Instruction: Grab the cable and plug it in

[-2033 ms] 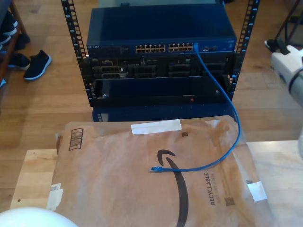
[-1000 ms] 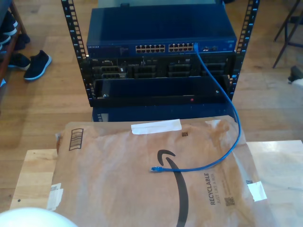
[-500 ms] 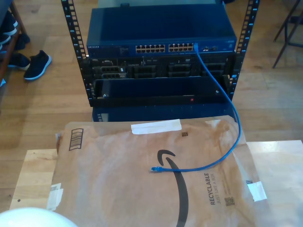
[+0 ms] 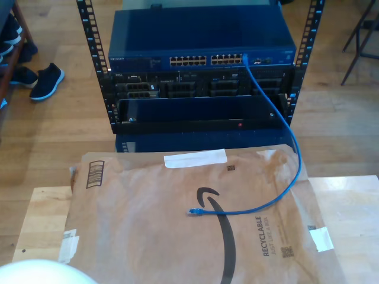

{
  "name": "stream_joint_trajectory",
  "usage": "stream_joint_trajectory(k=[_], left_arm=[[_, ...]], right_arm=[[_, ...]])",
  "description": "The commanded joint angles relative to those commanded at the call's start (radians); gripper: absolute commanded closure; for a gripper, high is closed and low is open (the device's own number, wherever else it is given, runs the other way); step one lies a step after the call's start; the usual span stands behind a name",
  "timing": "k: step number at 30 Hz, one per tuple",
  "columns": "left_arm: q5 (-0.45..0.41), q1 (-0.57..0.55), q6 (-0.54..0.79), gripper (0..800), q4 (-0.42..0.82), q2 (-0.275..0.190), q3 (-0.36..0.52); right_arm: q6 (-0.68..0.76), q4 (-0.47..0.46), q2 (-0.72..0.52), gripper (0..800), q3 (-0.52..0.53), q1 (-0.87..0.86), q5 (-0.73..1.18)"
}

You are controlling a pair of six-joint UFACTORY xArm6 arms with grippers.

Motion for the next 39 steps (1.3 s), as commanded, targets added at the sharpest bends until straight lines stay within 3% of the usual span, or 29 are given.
stream_joint_trajectory(k=[6,12,17,21,24,34,39], left_arm=[[0.0,0.002,0.0,0,0.0,0.0,0.0],[0.0,0.002,0.0,0,0.0,0.0,0.0],[0.0,0.002,0.0,0,0.0,0.0,0.0],[0.0,0.002,0.0,0,0.0,0.0,0.0],[0.0,0.002,0.0,0,0.0,0.0,0.0],[0.0,0.002,0.0,0,0.0,0.0,0.0],[0.0,0.002,0.0,0,0.0,0.0,0.0]], right_arm=[[-0.204,0.003,-0.072,8,0.068,-0.244,0.097],[-0.209,0.009,-0.121,11,0.143,-0.336,0.203],[-0.206,0.089,-0.127,19,0.245,-0.408,0.103],[-0.212,0.089,-0.166,44,0.287,-0.436,0.072],[-0.215,0.083,-0.196,13,0.338,-0.47,0.054],[-0.209,0.101,-0.187,6,0.526,-0.531,-0.236],[-0.209,0.103,-0.19,4,0.539,-0.534,-0.253]])
